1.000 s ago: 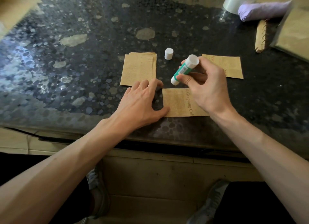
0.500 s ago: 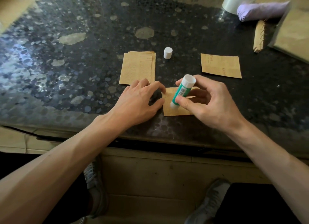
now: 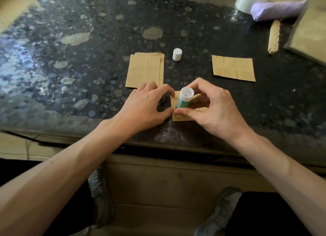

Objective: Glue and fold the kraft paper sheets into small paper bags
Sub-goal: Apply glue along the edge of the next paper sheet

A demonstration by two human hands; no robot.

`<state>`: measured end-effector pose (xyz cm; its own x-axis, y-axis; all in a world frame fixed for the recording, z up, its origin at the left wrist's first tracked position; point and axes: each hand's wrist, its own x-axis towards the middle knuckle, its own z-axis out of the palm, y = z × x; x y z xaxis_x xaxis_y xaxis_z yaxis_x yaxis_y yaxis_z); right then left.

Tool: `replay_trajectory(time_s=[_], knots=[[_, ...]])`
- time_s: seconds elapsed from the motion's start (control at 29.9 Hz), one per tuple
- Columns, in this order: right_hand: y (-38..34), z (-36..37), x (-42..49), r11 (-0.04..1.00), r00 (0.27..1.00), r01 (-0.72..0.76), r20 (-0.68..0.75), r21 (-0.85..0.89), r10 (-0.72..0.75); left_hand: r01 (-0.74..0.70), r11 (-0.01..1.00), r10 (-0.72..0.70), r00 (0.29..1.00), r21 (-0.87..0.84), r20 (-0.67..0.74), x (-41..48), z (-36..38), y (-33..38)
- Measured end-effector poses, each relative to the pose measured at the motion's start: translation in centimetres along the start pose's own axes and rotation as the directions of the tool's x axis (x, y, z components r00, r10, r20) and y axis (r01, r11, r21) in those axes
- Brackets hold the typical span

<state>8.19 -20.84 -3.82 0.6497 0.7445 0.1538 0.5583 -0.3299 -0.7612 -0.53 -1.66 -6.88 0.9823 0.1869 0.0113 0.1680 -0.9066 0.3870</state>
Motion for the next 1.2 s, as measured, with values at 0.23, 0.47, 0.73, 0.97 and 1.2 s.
replay_trajectory(time_s=[0.23, 0.47, 0.73, 0.97, 1.2], knots=[[0.1, -0.1, 0.1, 1.000, 0.999, -0.007, 0.038, 0.000, 0.007, 0.006, 1.000, -0.006, 1.000, 0.004, 0.002, 0.1, -0.1, 0.0], [0.1, -0.6, 0.2, 1.000, 0.978, 0.028, 0.205, 0.005, -0.029, 0.017, 1.000, -0.017, 1.000, -0.008, 0.014, 0.2, -0.2, 0.1], [0.3, -1.2, 0.2, 0.997, 0.968, -0.015, 0.250, 0.078, -0.005, 0.021, 1.000, -0.021, 0.999, -0.018, 0.026, 0.2, -0.3, 0.1], [1.1, -3.8, 0.7, 0.986, 0.995, -0.075, -0.058, 0.146, 0.084, 0.031, 0.999, -0.030, 0.999, -0.025, 0.036, 0.3, -0.3, 0.0], [3.5, -4.8, 1.0, 0.982, 0.962, -0.159, -0.239, -0.104, 0.131, 0.026, 0.999, -0.024, 0.998, -0.032, 0.051, 0.3, -0.4, 0.0]])
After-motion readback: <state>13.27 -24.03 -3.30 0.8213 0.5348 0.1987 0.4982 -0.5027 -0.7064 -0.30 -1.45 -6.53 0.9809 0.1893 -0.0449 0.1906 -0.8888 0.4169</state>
